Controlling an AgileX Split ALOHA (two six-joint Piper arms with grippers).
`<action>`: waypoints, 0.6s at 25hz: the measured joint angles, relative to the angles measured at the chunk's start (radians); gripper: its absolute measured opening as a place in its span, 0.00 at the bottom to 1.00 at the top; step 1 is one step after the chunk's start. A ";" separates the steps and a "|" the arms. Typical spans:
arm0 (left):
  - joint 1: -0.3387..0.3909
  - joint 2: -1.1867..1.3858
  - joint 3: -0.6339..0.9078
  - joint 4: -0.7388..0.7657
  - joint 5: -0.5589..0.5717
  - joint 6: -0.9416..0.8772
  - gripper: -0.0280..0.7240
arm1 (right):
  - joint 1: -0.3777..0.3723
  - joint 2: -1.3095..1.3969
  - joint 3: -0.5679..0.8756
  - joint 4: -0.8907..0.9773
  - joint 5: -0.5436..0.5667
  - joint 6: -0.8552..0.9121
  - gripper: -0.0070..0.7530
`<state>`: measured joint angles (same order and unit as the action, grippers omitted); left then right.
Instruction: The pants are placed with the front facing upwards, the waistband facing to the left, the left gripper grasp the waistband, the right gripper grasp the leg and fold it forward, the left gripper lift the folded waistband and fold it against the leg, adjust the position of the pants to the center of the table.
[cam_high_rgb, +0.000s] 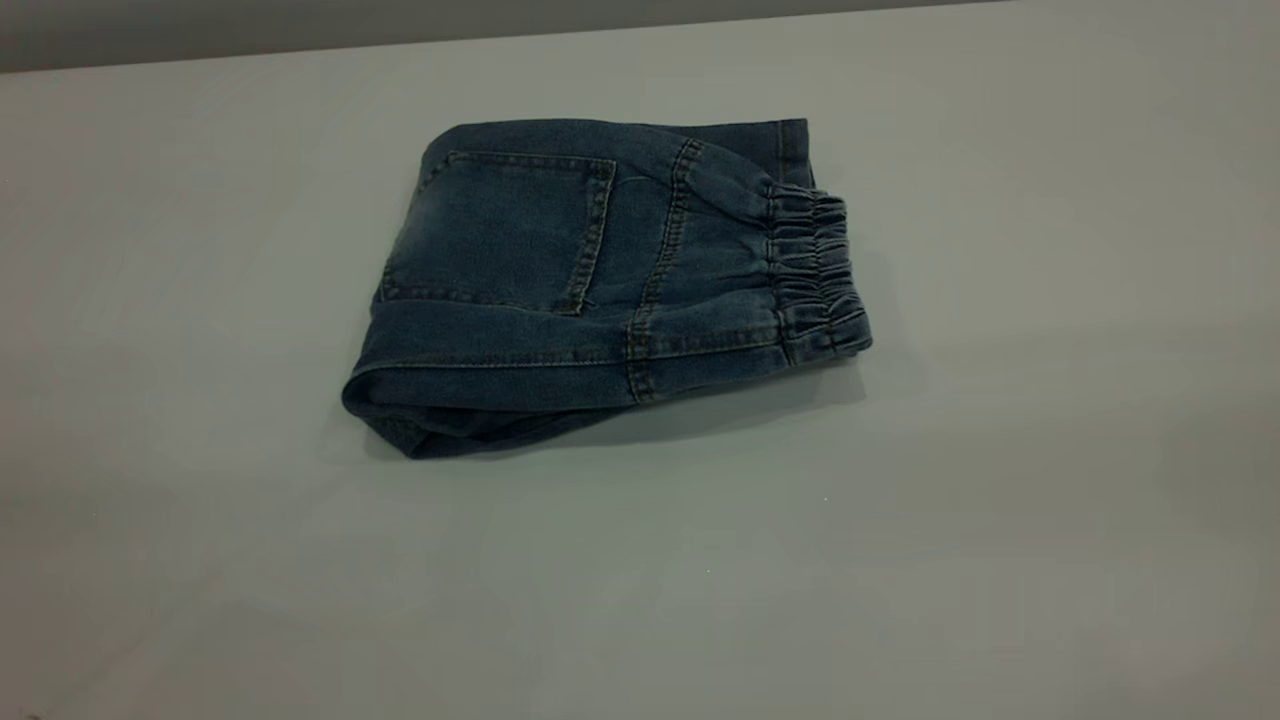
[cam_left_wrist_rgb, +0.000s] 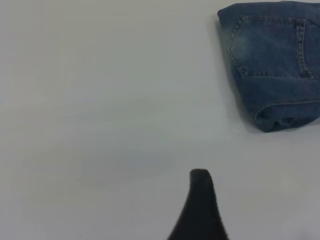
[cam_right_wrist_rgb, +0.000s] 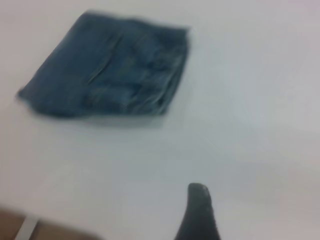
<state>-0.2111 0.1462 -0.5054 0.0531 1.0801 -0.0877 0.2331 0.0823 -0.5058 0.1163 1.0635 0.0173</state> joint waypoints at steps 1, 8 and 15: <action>0.000 0.000 0.000 0.000 0.000 0.000 0.73 | -0.032 -0.017 0.000 0.000 0.000 0.000 0.64; 0.086 -0.001 0.000 0.000 -0.001 0.001 0.73 | -0.178 -0.084 -0.001 0.004 0.002 -0.001 0.64; 0.169 -0.076 0.000 0.000 -0.001 0.001 0.73 | -0.184 -0.082 -0.001 0.017 0.001 0.000 0.64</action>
<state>-0.0417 0.0703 -0.5054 0.0531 1.0792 -0.0868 0.0495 0.0000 -0.5066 0.1338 1.0647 0.0169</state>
